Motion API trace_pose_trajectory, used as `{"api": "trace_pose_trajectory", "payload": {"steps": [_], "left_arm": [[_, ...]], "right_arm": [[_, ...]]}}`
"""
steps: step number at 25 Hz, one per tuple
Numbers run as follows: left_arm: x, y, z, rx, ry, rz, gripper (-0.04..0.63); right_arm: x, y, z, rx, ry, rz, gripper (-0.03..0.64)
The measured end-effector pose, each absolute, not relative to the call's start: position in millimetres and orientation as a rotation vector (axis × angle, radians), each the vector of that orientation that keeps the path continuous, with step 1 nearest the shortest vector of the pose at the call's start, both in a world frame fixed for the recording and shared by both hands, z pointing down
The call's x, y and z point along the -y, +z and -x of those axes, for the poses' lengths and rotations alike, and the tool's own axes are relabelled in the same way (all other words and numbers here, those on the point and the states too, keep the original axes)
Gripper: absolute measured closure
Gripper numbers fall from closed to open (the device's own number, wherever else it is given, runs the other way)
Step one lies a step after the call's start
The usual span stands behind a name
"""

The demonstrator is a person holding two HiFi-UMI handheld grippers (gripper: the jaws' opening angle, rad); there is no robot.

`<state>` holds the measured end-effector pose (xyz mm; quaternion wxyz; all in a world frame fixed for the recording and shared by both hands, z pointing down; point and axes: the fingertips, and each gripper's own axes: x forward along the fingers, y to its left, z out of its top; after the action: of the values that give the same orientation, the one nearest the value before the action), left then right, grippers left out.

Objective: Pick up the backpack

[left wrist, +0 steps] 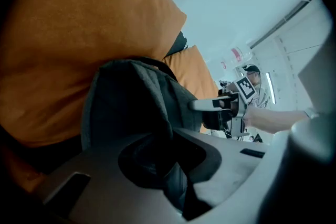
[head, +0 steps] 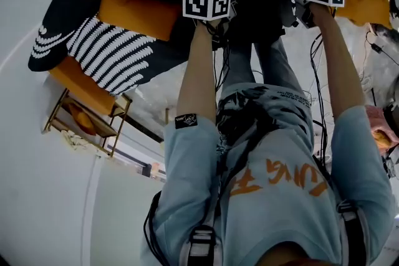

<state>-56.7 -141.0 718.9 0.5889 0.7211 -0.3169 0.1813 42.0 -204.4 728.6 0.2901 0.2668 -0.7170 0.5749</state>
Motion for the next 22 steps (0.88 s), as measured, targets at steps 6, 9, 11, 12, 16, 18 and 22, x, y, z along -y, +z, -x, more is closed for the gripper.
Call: {"api": "trace_pose_trajectory", "payload": {"steps": [6,9,11,12,16,18,22], "left_arm": [[137,715,56,0.8,0.452,-1.663,0.551],[132,704,58,0.855,0.446,-1.652,0.552],[132,701,55,0.891,0.442,-1.647,0.552],[133,700,51,0.907,0.437,-1.644,0.552],[129,686,41,0.945,0.391,-1.647,0.552],[121,674,42,0.952,0.366,-1.65,0.552],[112,650,36,1.0,0.324,-1.661,0.552]], "right_arm": [[196,717,-36,1.936,1.548,-0.677,0.568],[190,708,-33,1.964,1.453,-0.65,0.569],[190,702,-34,1.992,1.431,-0.642,0.569],[191,701,-36,2.006,1.432,-0.641,0.569],[183,693,-43,2.036,1.443,-0.617,0.569],[173,684,-43,2.05,1.439,-0.59,0.569],[162,663,-50,2.108,1.391,-0.55,0.569]]}}
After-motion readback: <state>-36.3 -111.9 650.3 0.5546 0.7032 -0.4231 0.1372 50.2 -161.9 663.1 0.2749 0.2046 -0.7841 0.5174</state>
